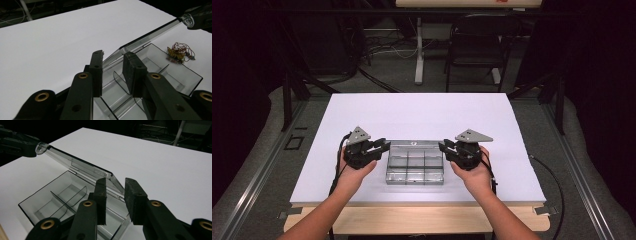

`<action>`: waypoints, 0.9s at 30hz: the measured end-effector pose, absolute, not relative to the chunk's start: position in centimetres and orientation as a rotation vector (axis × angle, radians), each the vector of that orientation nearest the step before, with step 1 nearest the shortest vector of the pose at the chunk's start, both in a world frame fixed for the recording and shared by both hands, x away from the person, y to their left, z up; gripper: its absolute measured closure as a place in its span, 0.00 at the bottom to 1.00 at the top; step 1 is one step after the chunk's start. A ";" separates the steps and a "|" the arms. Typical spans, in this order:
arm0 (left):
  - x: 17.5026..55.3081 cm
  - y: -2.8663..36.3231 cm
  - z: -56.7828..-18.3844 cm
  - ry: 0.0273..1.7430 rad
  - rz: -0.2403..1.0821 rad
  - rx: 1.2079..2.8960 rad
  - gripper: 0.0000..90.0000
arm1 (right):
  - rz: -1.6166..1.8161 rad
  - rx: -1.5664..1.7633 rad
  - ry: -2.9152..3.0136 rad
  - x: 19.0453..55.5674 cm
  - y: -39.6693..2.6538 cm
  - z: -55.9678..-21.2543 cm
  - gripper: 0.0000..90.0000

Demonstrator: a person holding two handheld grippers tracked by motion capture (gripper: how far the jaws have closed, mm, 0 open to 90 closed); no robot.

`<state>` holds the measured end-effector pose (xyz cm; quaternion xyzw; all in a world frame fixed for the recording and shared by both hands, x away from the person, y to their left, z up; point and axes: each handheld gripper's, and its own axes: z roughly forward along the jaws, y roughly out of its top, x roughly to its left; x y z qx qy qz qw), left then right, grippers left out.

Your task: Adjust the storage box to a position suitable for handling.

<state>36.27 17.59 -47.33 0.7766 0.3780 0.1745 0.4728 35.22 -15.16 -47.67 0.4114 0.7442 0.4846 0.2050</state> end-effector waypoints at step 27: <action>38.8 17.6 -46.9 0.953 0.404 1.871 0.80 | 1.393 1.193 2.049 37.9 -15.2 -47.2 0.80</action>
